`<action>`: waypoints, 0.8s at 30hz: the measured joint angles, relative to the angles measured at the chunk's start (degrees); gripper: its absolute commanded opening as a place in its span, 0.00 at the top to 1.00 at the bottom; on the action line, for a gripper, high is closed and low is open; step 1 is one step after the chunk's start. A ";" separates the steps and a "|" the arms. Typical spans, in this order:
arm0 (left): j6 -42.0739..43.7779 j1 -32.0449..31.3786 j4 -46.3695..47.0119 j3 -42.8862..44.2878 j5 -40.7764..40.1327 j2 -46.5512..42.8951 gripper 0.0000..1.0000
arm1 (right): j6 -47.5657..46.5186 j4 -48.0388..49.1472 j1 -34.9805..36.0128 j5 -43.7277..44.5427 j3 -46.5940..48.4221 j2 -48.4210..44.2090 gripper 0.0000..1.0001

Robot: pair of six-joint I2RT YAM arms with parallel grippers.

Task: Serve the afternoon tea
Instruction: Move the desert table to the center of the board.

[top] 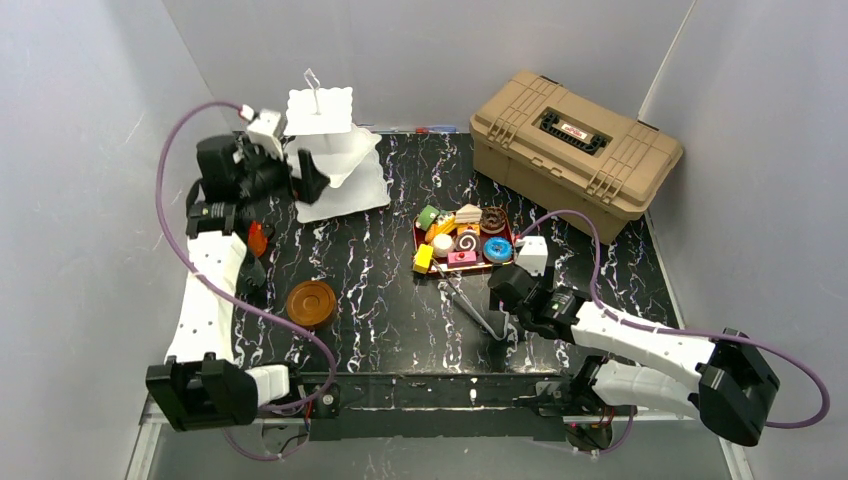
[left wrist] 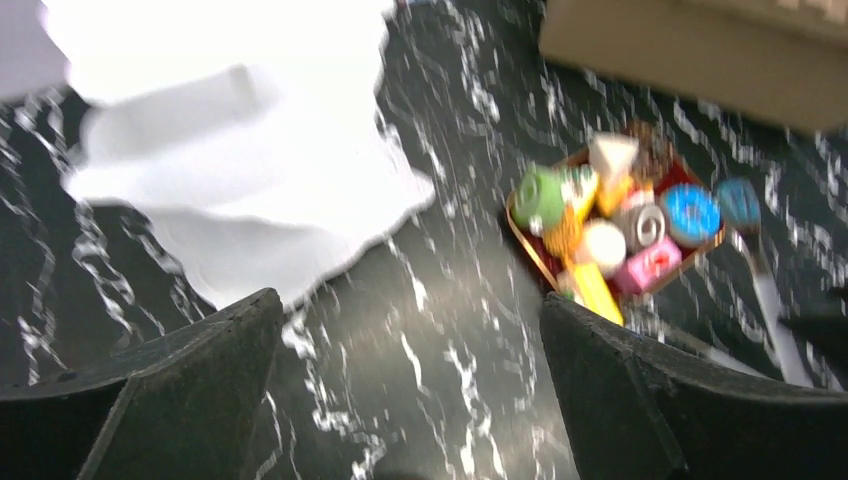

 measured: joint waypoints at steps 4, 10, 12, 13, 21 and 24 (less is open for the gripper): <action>-6.29 -1.16 3.61 11.28 -4.85 7.10 0.01 | 0.00 0.59 0.00 -0.04 -0.46 -0.26 0.16; -12.13 -3.54 6.38 27.89 -12.55 22.12 0.02 | -0.66 0.96 0.00 -0.07 -0.46 -0.63 0.16; -13.00 -4.79 6.82 31.43 -14.47 25.99 0.07 | -0.81 1.01 0.02 -0.09 -0.46 -1.09 0.15; -13.46 -5.62 6.95 33.11 -15.34 27.82 0.09 | -0.96 1.05 0.02 -0.09 -0.44 -1.31 0.16; -14.12 -9.27 9.64 36.13 -22.08 34.53 0.29 | -2.05 2.03 0.04 -0.11 -0.13 -2.05 0.16; -13.31 -9.86 11.56 36.22 -25.38 35.82 0.32 | -2.34 2.14 0.04 -0.15 0.48 -2.16 0.16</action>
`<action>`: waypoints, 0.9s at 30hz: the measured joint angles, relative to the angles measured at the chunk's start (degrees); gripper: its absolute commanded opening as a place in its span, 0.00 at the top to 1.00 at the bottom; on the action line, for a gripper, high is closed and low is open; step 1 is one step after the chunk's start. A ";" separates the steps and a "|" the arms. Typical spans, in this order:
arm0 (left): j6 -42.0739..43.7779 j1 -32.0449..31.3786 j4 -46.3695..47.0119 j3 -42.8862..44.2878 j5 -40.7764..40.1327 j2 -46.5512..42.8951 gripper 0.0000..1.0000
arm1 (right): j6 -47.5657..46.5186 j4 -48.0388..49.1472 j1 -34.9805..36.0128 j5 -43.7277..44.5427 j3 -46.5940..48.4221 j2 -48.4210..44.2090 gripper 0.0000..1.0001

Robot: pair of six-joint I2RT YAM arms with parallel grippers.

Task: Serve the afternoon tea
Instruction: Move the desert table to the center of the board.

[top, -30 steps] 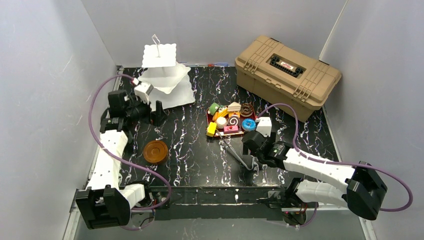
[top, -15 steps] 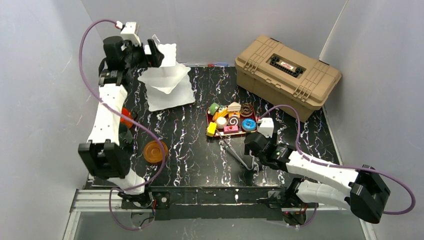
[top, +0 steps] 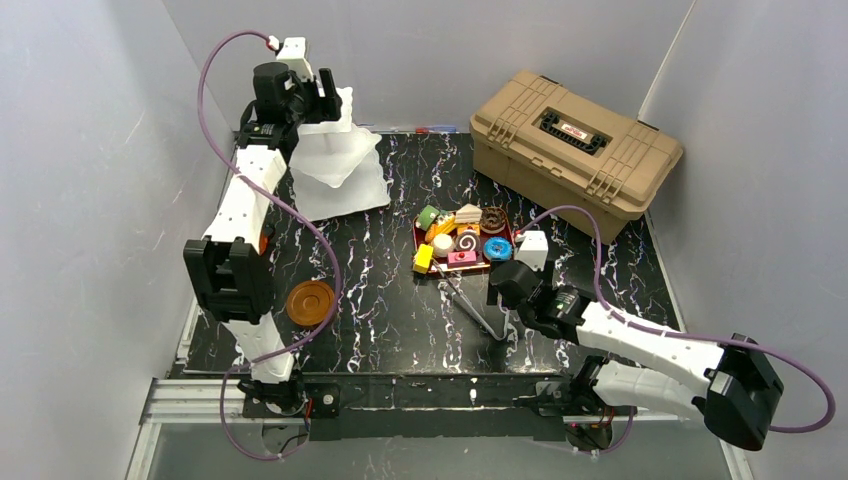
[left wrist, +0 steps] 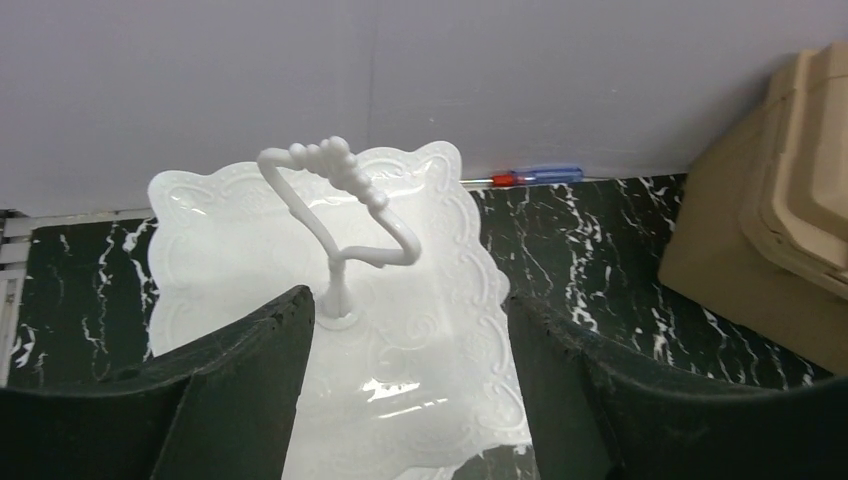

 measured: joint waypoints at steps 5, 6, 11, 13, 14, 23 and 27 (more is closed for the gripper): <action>1.97 -0.42 1.22 -0.07 -3.58 0.94 0.33 | -0.63 0.13 0.00 -0.28 1.07 -0.59 0.16; 2.36 -0.44 1.73 -0.07 -3.74 0.92 0.35 | -0.83 0.15 0.00 -0.35 1.16 -0.81 0.16; 4.70 -0.57 3.50 0.26 -4.28 1.14 0.53 | -1.40 0.22 0.00 -0.37 1.38 -1.14 0.17; 5.62 -0.59 3.30 2.54 -4.39 2.60 0.58 | -1.42 0.22 0.00 -0.37 1.38 -1.14 0.17; 6.01 -0.61 3.17 4.04 -4.42 3.65 0.61 | -1.44 0.20 0.00 -0.35 1.38 -1.14 0.17; 6.86 -0.63 2.40 5.79 -5.05 8.41 0.76 | -1.40 0.15 0.00 -0.15 1.38 -2.10 0.17; 7.26 -0.76 3.13 4.37 -5.68 8.07 0.96 | -1.38 0.15 0.00 0.09 1.38 -2.14 0.18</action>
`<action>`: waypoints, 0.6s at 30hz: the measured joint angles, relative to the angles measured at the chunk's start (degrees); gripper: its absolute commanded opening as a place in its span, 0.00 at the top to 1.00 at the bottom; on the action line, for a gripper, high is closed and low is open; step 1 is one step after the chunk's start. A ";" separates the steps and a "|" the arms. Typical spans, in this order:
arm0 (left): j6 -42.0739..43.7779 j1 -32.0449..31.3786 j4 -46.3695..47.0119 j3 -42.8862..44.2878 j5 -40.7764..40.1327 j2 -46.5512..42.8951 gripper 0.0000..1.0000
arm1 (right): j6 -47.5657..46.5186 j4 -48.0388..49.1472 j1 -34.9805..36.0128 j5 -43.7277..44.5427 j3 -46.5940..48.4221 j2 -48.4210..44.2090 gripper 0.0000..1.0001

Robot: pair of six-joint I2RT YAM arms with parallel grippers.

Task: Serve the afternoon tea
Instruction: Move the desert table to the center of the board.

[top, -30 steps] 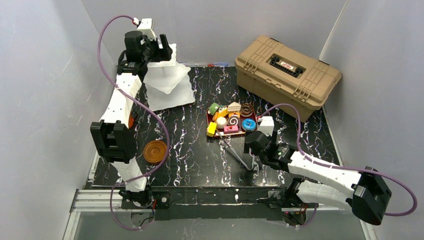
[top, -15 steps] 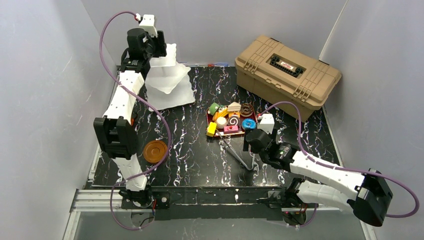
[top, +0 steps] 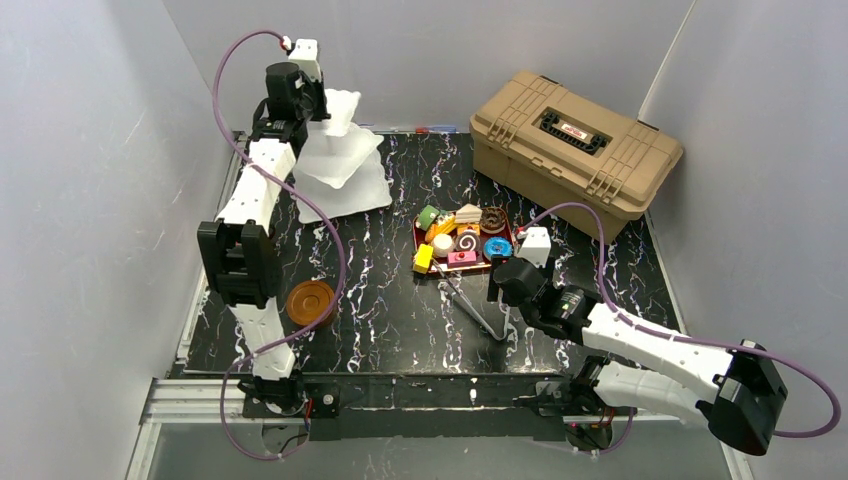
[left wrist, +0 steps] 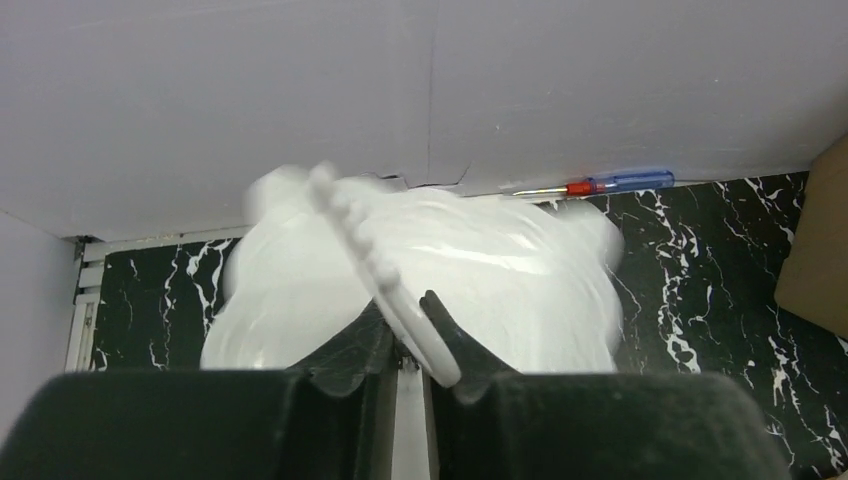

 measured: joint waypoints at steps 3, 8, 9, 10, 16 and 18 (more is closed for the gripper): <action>0.00 -0.52 1.16 -1.92 -0.70 -1.05 1.00 | 0.00 0.02 0.00 0.11 0.00 0.00 0.18; -0.04 -3.39 0.92 -6.21 -2.38 -4.87 1.00 | -0.13 0.68 0.00 0.44 0.00 0.28 0.18; -0.17 -4.26 0.81 -7.28 -2.89 -5.92 1.00 | -0.33 0.92 0.00 0.46 0.02 0.55 0.18; -0.22 -5.25 0.55 -8.44 -3.54 -7.06 1.00 | -0.55 1.11 0.00 0.48 0.07 0.87 0.18; 0.81 -9.79 -1.05 -12.94 -6.71 -12.02 1.00 | -2.60 2.19 0.00 0.35 1.57 4.15 0.17; 1.75 -10.84 -1.42 -14.29 -7.72 -13.40 1.00 | -3.34 2.97 -0.02 0.09 2.38 5.49 0.17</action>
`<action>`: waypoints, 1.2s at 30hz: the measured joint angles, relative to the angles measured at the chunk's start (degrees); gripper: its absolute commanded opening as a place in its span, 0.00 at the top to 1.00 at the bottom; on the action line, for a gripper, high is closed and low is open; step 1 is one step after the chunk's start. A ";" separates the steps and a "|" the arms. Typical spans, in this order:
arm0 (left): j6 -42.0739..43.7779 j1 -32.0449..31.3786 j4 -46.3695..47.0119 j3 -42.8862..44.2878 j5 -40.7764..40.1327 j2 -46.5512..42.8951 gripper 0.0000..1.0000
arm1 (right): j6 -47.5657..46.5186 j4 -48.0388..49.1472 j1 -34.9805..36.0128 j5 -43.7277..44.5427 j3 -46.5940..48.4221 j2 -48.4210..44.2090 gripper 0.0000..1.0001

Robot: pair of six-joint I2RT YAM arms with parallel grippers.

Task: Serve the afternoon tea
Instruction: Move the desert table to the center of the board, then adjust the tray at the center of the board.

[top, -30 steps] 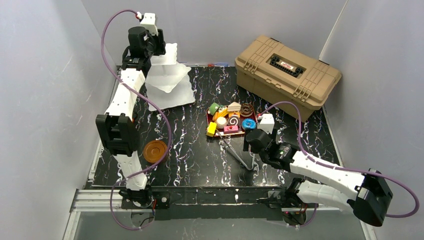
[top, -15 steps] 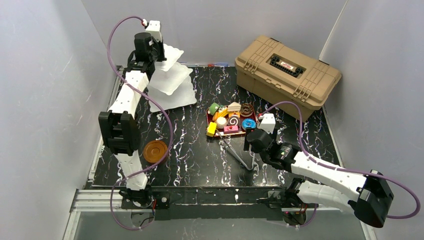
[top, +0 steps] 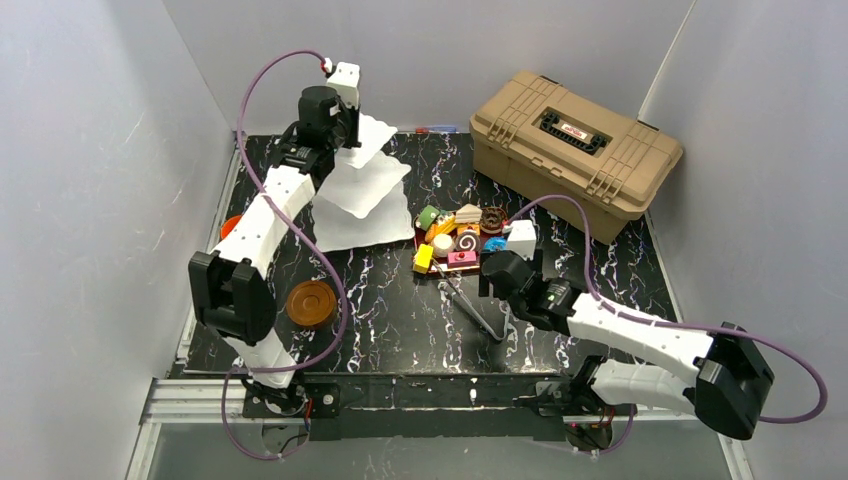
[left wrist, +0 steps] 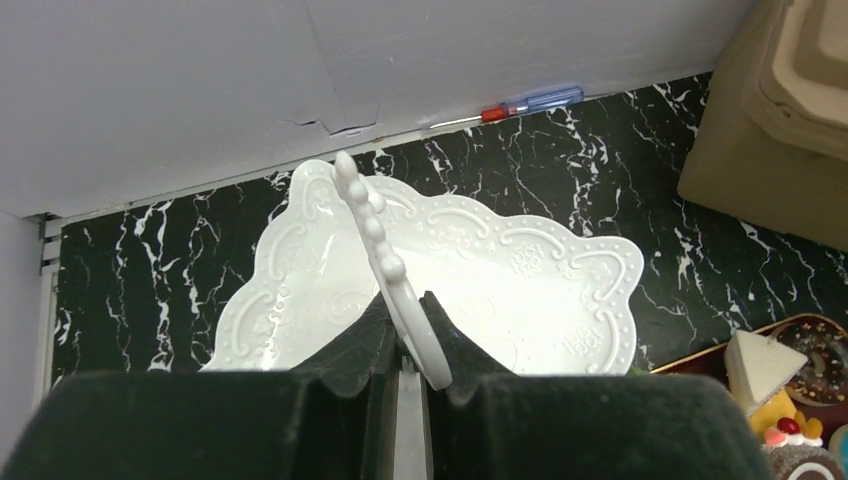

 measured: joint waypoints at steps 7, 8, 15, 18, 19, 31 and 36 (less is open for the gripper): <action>3.61 -0.61 -0.39 -4.46 -2.60 -4.39 1.00 | -3.21 3.08 0.00 -2.14 3.34 5.75 0.16; 4.02 -0.61 -0.33 -4.98 -2.86 -4.85 1.00 | -3.80 3.50 0.00 -2.54 4.13 6.82 0.16; 3.93 -0.61 -2.56 -7.52 -2.64 -8.55 1.00 | -6.01 7.17 0.02 -6.75 9.79 13.84 0.23; 3.58 -0.61 -4.37 -8.68 -2.21 -10.69 1.00 | -6.99 8.79 0.20 -9.40 12.87 17.14 0.31; 3.54 -0.61 -4.81 -8.94 -2.12 -11.21 1.00 | -7.34 9.11 0.39 -10.27 14.21 18.36 0.34; 3.17 -0.04 -5.46 -10.71 -2.36 -13.05 1.00 | -14.12 13.42 2.12 -20.09 33.38 39.45 0.59; 2.51 1.07 -5.46 -10.73 -2.38 -13.05 1.00 | -16.04 13.38 2.10 -21.05 37.97 46.12 0.61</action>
